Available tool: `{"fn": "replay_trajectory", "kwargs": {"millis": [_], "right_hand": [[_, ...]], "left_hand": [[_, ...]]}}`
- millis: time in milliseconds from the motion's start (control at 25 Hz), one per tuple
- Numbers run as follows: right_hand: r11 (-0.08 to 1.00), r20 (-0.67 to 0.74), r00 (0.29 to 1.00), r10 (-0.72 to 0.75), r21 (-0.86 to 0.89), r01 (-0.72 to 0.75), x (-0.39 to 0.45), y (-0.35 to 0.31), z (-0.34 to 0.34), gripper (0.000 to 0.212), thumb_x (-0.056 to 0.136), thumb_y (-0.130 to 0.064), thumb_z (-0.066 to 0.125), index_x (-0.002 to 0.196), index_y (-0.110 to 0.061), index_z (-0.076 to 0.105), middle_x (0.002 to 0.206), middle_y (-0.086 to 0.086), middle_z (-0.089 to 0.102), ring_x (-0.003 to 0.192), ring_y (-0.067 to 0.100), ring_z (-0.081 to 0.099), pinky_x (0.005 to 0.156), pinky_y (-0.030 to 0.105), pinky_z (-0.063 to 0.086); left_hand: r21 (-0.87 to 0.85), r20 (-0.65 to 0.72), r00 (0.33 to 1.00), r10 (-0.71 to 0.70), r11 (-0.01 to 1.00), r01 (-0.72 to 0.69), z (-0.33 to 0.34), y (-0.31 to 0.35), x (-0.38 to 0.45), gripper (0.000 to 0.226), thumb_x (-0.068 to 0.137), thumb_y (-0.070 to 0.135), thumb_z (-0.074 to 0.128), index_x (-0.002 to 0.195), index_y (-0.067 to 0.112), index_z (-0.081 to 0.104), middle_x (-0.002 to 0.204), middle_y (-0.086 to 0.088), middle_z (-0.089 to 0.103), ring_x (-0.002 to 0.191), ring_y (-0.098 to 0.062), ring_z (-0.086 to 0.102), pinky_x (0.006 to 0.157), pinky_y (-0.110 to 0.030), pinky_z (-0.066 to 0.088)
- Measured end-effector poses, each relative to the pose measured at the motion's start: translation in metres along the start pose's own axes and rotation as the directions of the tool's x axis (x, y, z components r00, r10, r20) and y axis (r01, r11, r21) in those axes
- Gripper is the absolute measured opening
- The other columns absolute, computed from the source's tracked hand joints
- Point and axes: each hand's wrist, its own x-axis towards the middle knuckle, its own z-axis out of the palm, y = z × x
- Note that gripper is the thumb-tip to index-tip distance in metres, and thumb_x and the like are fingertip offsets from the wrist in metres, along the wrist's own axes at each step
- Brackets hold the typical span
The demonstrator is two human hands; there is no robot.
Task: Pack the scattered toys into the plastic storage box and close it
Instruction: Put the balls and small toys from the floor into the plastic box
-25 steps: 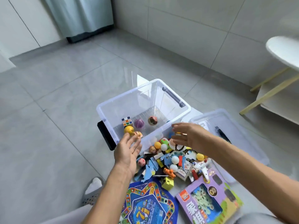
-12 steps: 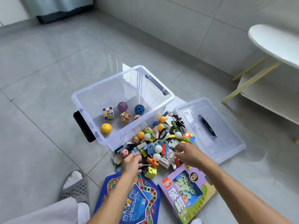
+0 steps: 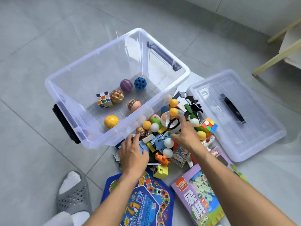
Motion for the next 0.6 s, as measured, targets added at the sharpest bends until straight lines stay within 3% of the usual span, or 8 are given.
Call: {"fn": "replay_trajectory", "kwargs": {"millis": [80, 160, 240, 320, 360, 440, 520, 600], "right_hand": [[0.996, -0.049, 0.998, 0.036, -0.076, -0.039, 0.007, 0.005, 0.012, 0.062, 0.074, -0.051, 0.07, 0.124, -0.021, 0.048, 0.117, 0.009, 0.052, 0.101, 0.03, 0.056, 0.083, 0.047, 0.051], [0.99, -0.135, 0.991, 0.002, -0.137, -0.021, 0.005, 0.004, 0.024, 0.049, 0.075, -0.053, 0.068, 0.108, -0.017, 0.059, 0.108, 0.007, 0.058, 0.092, 0.029, 0.058, 0.076, 0.044, 0.052], [0.999, -0.245, 0.969, -0.019, 0.025, 0.026, -0.004, 0.006, 0.03, 0.041, 0.076, -0.044, 0.07, 0.104, -0.015, 0.063, 0.102, 0.005, 0.065, 0.089, 0.027, 0.061, 0.073, 0.042, 0.054], [0.96, -0.301, 0.953, -0.041, 0.254, 0.122, -0.024, 0.005, 0.025, 0.034, 0.074, -0.036, 0.072, 0.103, -0.02, 0.066, 0.103, 0.002, 0.068, 0.094, 0.021, 0.062, 0.075, 0.037, 0.055], [0.926, -0.268, 0.959, -0.091, 0.332, 0.18, -0.033, 0.002, 0.019, 0.025, 0.072, -0.031, 0.071, 0.095, -0.025, 0.066, 0.099, -0.002, 0.068, 0.093, 0.017, 0.061, 0.075, 0.034, 0.054], [0.881, 0.001, 0.963, -0.269, 0.405, 0.245, -0.051, -0.012, -0.002, 0.014, 0.069, -0.023, 0.068, 0.077, -0.029, 0.06, 0.08, -0.005, 0.064, 0.076, 0.011, 0.058, 0.065, 0.033, 0.049], [0.836, 0.314, 0.871, -0.377, 0.52, 0.175, -0.061, -0.026, -0.022, 0.016, 0.065, -0.02, 0.065, 0.08, -0.015, 0.061, 0.075, 0.009, 0.061, 0.069, 0.016, 0.056, 0.061, 0.04, 0.047], [0.783, 0.431, 0.822, -0.371, 0.622, 0.027, -0.062, -0.03, -0.044, 0.018, 0.068, -0.016, 0.066, 0.086, -0.012, 0.065, 0.083, 0.017, 0.067, 0.074, 0.028, 0.064, 0.068, 0.047, 0.051]], "left_hand": [[0.08, 0.032, 0.998, -0.051, 0.996, 0.048, 0.008, -0.03, -0.001, 0.068, 0.079, 0.025, 0.063, 0.142, 0.025, 0.038, 0.145, -0.004, 0.037, 0.129, -0.028, 0.04, 0.099, -0.044, 0.043], [0.018, 0.104, 0.993, -0.064, 0.998, 0.062, 0.012, -0.054, -0.006, 0.065, 0.078, 0.019, 0.064, 0.139, 0.024, 0.041, 0.143, -0.003, 0.038, 0.124, -0.027, 0.045, 0.093, -0.044, 0.047], [0.064, 0.006, 1.0, 0.002, 0.998, -0.002, 0.017, -0.058, -0.01, 0.057, 0.077, 0.019, 0.065, 0.132, 0.021, 0.05, 0.14, -0.005, 0.044, 0.12, -0.029, 0.048, 0.091, -0.045, 0.046], [-0.176, -0.083, 0.996, 0.042, 0.983, -0.056, 0.015, -0.034, -0.005, 0.058, 0.075, 0.033, 0.066, 0.131, 0.022, 0.052, 0.137, -0.002, 0.048, 0.122, -0.026, 0.049, 0.095, -0.045, 0.045], [-0.434, -0.03, 0.998, 0.055, 0.899, -0.062, 0.008, -0.014, -0.002, 0.065, 0.074, 0.043, 0.067, 0.135, 0.028, 0.049, 0.139, 0.002, 0.047, 0.126, -0.019, 0.048, 0.1, -0.041, 0.044], [-0.803, 0.157, 0.966, 0.203, 0.596, 0.005, -0.008, 0.026, 0.005, 0.083, 0.067, 0.05, 0.075, 0.141, 0.044, 0.037, 0.147, 0.014, 0.04, 0.131, -0.002, 0.044, 0.104, -0.03, 0.041], [-0.903, 0.307, 0.883, 0.355, 0.402, 0.152, -0.021, 0.049, 0.012, 0.089, 0.061, 0.041, 0.084, 0.139, 0.047, 0.042, 0.142, 0.011, 0.049, 0.123, -0.004, 0.054, 0.098, -0.028, 0.048], [-0.909, 0.407, 0.799, 0.444, 0.284, 0.305, -0.031, 0.058, 0.019, 0.085, 0.055, 0.038, 0.091, 0.131, 0.033, 0.056, 0.124, -0.005, 0.063, 0.106, -0.021, 0.064, 0.083, -0.032, 0.056]]}}
